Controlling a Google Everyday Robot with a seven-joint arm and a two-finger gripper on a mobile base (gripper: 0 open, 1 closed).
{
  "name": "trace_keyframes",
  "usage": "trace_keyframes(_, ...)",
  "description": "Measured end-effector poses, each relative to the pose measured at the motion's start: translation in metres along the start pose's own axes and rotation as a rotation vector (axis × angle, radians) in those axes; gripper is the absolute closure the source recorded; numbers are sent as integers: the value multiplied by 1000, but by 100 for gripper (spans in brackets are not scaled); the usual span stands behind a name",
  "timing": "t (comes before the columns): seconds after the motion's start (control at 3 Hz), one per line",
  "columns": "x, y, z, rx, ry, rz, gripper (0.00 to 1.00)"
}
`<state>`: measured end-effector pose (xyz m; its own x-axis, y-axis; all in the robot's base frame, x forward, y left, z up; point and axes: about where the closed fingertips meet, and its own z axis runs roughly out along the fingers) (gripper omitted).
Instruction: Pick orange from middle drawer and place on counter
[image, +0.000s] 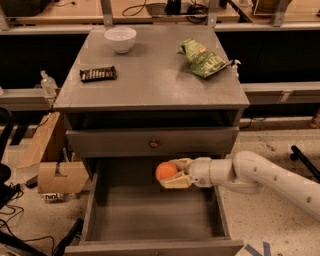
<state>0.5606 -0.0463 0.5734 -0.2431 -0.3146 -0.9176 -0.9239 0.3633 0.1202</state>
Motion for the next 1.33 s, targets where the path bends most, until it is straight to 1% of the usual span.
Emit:
trace_keyframes(0.33, -78, 5, -88, -38, -22, -19, 100)
trace_keyframes(0.67, -124, 11, -131, -62, -44, -26, 100)
trace_keyframes(1.0, -186, -4, -160, -15, -106, 11, 100)
trace_keyframes(1.33, -230, -22, -164, 59, -145, 46, 100)
